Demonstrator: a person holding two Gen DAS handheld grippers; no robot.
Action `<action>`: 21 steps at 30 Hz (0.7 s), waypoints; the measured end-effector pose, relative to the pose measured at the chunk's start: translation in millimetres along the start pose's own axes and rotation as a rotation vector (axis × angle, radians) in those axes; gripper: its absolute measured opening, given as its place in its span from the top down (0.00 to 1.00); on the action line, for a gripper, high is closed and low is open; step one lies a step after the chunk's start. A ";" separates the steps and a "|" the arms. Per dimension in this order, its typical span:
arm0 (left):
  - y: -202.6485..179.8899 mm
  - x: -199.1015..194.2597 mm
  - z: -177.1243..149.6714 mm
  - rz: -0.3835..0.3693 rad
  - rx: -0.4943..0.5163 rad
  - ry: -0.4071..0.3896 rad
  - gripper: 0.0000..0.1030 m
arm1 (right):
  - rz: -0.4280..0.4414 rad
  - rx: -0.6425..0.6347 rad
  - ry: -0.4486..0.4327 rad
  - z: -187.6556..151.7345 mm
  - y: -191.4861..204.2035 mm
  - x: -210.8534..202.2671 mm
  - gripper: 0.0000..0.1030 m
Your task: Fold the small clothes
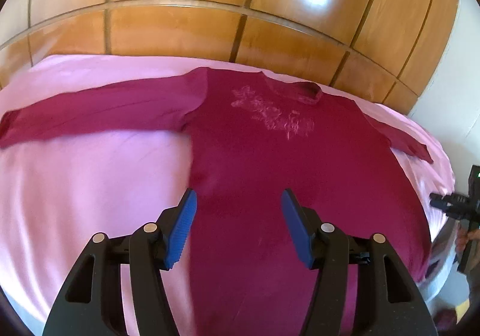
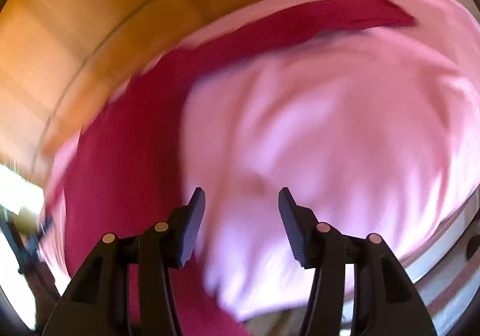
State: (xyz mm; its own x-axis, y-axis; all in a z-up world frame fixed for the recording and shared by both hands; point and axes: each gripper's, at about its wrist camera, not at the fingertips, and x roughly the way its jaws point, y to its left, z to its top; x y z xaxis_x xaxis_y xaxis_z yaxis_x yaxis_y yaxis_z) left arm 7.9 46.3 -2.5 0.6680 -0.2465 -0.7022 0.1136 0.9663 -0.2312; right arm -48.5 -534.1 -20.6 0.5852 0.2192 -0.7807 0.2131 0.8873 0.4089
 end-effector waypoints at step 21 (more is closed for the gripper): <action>-28.5 69.7 -0.3 0.041 0.090 0.105 0.37 | -0.282 0.556 -0.269 188.3 -168.3 50.3 0.96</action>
State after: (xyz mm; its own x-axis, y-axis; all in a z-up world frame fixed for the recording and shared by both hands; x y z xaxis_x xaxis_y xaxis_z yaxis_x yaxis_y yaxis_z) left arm 50.9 1.6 -45.1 0.5933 -0.2085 -0.7775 0.1564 0.9773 -0.1427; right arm 92.3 -748.7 -39.7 0.6073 -0.1628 -0.7776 0.7147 0.5394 0.4453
